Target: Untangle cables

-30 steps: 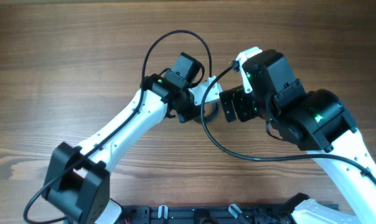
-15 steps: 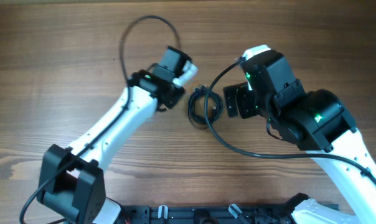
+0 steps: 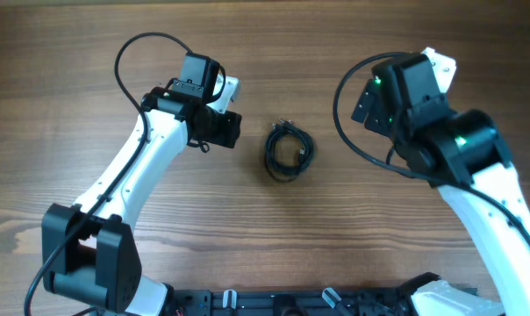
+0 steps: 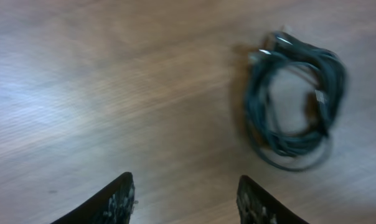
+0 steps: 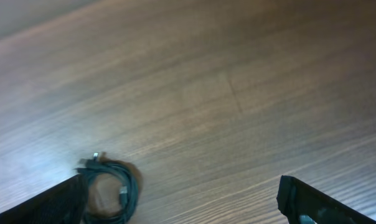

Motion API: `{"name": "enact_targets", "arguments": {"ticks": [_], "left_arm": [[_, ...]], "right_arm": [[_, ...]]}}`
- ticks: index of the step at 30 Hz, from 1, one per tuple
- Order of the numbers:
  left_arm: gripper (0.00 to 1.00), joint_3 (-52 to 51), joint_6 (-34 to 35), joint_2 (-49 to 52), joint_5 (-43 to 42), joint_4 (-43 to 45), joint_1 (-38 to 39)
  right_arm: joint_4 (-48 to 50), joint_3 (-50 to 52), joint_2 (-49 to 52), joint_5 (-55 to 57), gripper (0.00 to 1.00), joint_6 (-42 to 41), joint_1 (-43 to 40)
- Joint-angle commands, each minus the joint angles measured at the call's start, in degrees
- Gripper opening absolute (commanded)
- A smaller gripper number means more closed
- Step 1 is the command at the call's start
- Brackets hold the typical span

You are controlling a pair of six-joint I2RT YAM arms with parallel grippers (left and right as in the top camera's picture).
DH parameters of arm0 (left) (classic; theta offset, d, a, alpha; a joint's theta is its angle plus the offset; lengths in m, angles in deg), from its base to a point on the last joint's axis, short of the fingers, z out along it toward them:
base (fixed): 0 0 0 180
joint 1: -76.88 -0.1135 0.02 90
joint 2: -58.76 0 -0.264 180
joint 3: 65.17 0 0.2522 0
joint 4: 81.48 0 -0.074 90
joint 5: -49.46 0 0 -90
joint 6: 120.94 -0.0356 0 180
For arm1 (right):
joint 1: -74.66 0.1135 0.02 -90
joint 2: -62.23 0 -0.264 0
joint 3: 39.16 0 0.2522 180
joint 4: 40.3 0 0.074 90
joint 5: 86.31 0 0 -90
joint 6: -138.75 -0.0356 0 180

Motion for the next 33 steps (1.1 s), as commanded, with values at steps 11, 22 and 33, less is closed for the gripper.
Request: {"name": "enact_targets", "arguments": {"ticks": [11, 22, 33], "left_arm": [[0.46, 0.3, -9.4, -1.1, -9.4, -12.4, 9.4], [0.42, 0.4, 4.3, -4.8, -4.7, -2.1, 9.2], [0.35, 0.4, 9.2, -6.3, 1.9, -2.0, 9.2]], "right_arm": [[10.3, 1.6, 20.0, -24.7, 1.00, 29.8, -0.5], [10.1, 1.6, 35.2, -30.0, 1.00, 29.9, -0.5], [13.7, -1.9, 34.1, -27.9, 0.99, 18.7, -3.8]]}}
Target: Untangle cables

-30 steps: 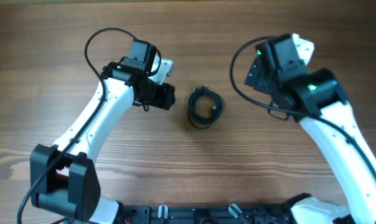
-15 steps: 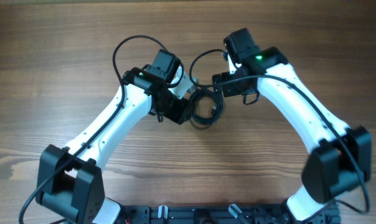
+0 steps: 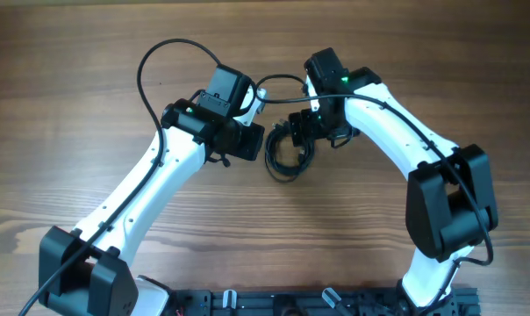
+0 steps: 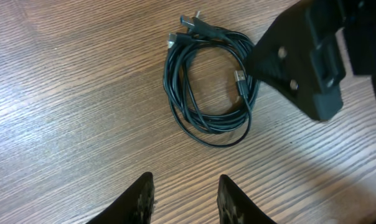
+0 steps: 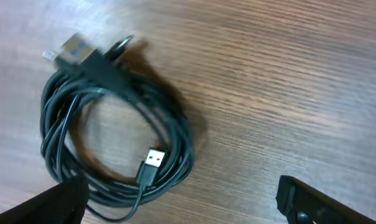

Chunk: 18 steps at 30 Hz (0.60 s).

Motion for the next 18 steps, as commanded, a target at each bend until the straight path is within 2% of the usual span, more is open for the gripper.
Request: {"name": "enact_targets", "arguments": {"ticks": [1, 6, 10, 14, 18], "left_arm": [[0.35, 0.4, 1.6, -1.4, 2.9, 0.1, -0.2], [0.36, 0.4, 1.6, -1.4, 3.1, 0.1, -0.2], [0.37, 0.4, 1.6, -1.3, 3.1, 0.2, -0.2], [0.41, 0.4, 1.6, -1.3, 3.1, 0.1, -0.2], [0.43, 0.4, 1.6, -1.3, 3.1, -0.3, -0.1]], "right_arm": [[1.6, -3.8, -1.4, 1.0, 0.99, -9.4, -4.1], [4.1, -4.0, -3.3, -4.3, 1.00, -9.0, -8.4], [2.3, -3.6, -3.3, -4.2, 1.00, -7.2, -9.7], [2.4, -3.6, -3.3, -2.7, 1.00, -5.5, -9.7], [0.4, -3.6, -3.3, -5.7, 1.00, 0.3, -9.6]]}}
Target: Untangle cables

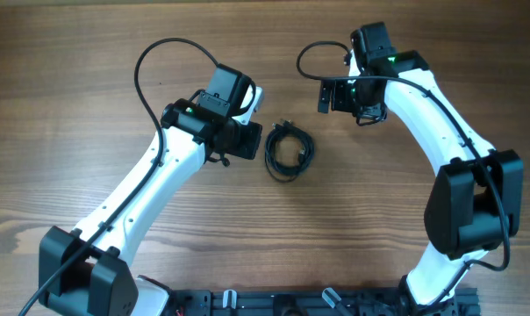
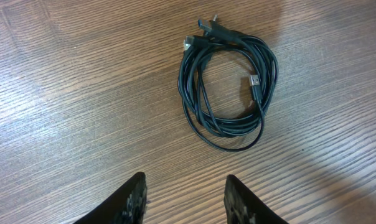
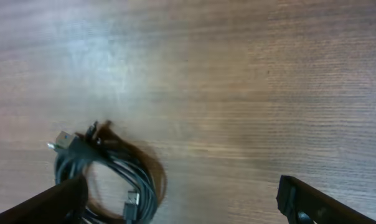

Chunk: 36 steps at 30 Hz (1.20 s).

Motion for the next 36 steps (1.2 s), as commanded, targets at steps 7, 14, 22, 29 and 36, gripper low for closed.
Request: {"name": "enact_targets", "arguments": {"ticks": [7, 14, 22, 29, 36], "left_arm": [[0.30, 0.4, 3.1, -1.3, 7.3, 1.2, -2.1], [0.19, 0.4, 6.1, -1.3, 6.4, 1.1, -12.4], [0.17, 0.4, -3.5, -1.3, 6.5, 1.4, -16.7], [0.17, 0.4, -4.7, -1.3, 6.4, 2.4, -16.7], [0.17, 0.4, -4.7, -1.3, 6.4, 2.1, -16.6]], "right_arm": [[-3.0, 4.6, -1.4, -16.8, 1.00, 16.1, 1.6], [-2.0, 4.7, -1.4, -19.3, 1.00, 23.6, 11.3], [1.8, 4.7, -1.4, -4.5, 1.00, 11.8, 19.1], [7.7, 6.2, -0.7, -4.6, 1.00, 5.3, 19.2], [8.8, 7.4, 3.3, -6.3, 0.96, 2.5, 19.2]]}}
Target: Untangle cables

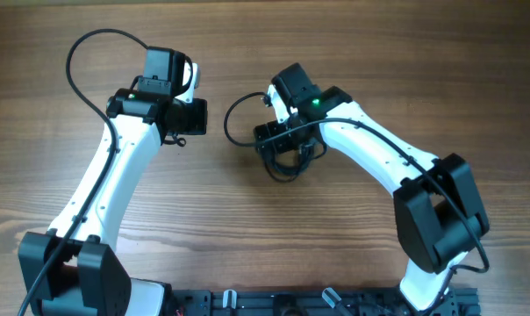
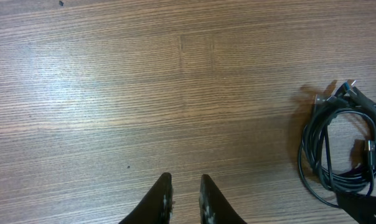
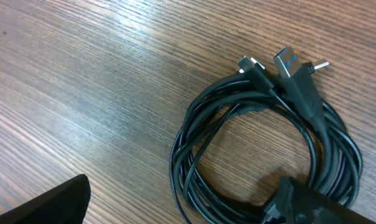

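A black cable coil [image 1: 289, 167] lies on the wooden table, with its plugs bunched at the far side. The right wrist view shows the coil [image 3: 197, 143] with a blue-tongued USB plug [image 3: 289, 62]. My right gripper [image 1: 282, 143] hovers low over it, open wide [image 3: 185, 202]; one finger [image 3: 319, 202] rests over the strands, the other [image 3: 51, 202] stands outside the coil. My left gripper [image 1: 199, 117] is well to the left of the coil [image 2: 340, 149]. It is open [image 2: 185, 194] by a narrow gap, with nothing between its fingers.
Bare wood-grain tabletop [image 1: 379, 53] stretches all around. The arms' own black supply cables loop above the left wrist [image 1: 81, 53] and beside the right wrist [image 1: 234, 114]. A black rail [image 1: 274, 303] runs along the near edge.
My right gripper has moved from the far right of the coil to low over it, still open. My left gripper has moved left, away from the coil, and its fingers stand closer together.
At first both grippers were open and apart from the coil on either side. Then both were close to it, the right one over it. Then the right one was back at the far side. Now it is over the coil again, the left one withdrawn, the coil unmoved.
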Motion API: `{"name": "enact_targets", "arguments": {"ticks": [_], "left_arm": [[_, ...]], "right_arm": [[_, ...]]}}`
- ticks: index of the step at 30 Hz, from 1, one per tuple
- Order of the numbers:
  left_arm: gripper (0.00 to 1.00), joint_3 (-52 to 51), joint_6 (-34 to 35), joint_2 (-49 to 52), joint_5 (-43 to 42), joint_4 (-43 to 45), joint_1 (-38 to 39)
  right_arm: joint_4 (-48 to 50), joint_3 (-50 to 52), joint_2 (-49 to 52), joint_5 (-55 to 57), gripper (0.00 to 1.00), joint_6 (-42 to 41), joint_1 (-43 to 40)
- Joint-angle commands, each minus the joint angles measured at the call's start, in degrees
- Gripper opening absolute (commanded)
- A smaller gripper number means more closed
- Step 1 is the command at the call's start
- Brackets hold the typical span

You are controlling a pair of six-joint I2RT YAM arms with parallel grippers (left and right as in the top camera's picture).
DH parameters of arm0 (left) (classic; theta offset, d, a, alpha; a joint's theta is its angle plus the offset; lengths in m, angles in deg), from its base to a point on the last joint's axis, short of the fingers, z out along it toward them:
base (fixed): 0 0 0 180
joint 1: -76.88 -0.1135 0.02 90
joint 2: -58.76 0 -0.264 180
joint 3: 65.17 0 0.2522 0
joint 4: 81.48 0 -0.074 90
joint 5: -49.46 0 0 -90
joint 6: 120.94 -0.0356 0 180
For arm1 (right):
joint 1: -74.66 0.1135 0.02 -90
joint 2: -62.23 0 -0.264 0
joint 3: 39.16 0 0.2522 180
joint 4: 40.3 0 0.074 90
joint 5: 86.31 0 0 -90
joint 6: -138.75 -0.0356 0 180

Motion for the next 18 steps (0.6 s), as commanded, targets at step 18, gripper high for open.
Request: {"name": "enact_targets", "arguments": {"ticks": [18], "left_arm": [[0.21, 0.4, -1.2, -1.3, 0.3, -0.9, -0.3]], "right_arm": [[2.4, 6.1, 4.2, -1.3, 0.65, -4.0, 0.3]]}}
